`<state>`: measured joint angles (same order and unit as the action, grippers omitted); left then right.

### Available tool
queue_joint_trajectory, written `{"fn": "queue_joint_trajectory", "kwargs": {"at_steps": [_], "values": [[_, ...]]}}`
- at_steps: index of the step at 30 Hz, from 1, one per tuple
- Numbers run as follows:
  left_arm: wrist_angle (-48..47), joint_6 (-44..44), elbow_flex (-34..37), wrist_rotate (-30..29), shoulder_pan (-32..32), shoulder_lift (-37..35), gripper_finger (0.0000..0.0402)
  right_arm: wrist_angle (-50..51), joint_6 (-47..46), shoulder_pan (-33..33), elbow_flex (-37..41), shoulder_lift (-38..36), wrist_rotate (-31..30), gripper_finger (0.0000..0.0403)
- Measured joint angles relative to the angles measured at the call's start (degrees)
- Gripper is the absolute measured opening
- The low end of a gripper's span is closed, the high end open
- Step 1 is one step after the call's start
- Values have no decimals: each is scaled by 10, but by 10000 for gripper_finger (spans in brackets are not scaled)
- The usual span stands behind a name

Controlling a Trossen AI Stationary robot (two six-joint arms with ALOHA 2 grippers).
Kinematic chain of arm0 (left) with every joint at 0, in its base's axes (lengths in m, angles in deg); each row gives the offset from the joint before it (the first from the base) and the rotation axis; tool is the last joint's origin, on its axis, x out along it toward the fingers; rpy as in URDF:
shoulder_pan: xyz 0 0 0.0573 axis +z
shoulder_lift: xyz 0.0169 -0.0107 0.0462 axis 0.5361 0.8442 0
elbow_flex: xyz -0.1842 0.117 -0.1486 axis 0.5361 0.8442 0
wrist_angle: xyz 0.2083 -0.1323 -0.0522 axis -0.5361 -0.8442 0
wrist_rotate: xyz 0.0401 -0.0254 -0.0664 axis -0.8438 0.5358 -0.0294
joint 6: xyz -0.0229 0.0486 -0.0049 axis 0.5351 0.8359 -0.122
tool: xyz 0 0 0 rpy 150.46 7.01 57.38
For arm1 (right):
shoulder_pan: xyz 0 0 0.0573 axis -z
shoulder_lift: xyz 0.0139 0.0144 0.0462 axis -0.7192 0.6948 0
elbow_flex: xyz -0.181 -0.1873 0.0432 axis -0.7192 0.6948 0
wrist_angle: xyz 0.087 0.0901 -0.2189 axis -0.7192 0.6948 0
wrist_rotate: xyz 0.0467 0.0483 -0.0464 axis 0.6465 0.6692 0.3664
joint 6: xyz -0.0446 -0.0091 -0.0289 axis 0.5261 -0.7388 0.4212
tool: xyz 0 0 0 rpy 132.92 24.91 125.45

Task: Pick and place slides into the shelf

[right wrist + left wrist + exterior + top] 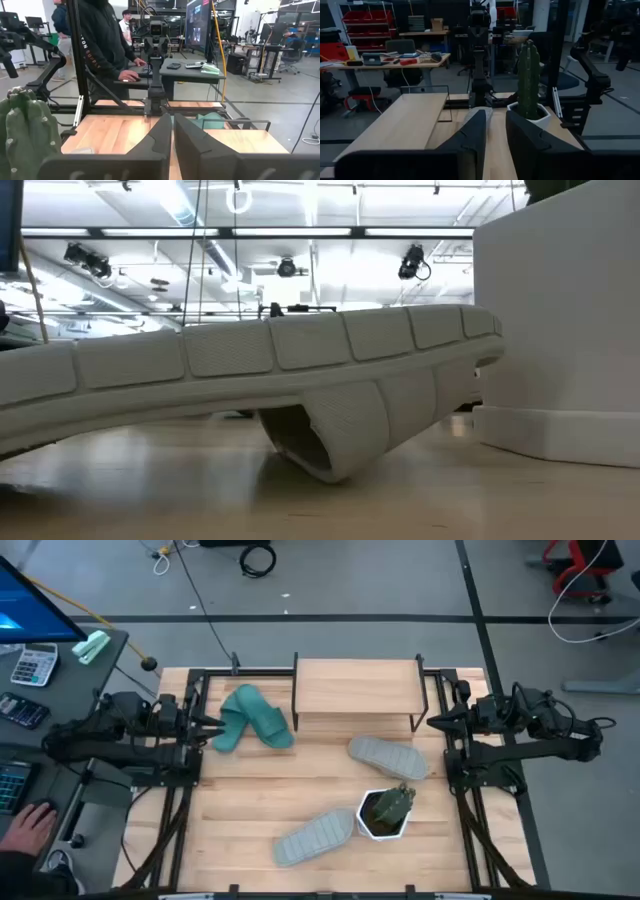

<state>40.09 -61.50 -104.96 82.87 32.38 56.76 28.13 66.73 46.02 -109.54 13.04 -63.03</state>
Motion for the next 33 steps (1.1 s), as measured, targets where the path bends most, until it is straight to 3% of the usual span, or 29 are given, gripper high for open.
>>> {"fn": "queue_joint_trajectory", "kwargs": {"at_steps": [33], "values": [[0,0,0,0,0,0,81,0,0,0,0,0,0,27]]}}
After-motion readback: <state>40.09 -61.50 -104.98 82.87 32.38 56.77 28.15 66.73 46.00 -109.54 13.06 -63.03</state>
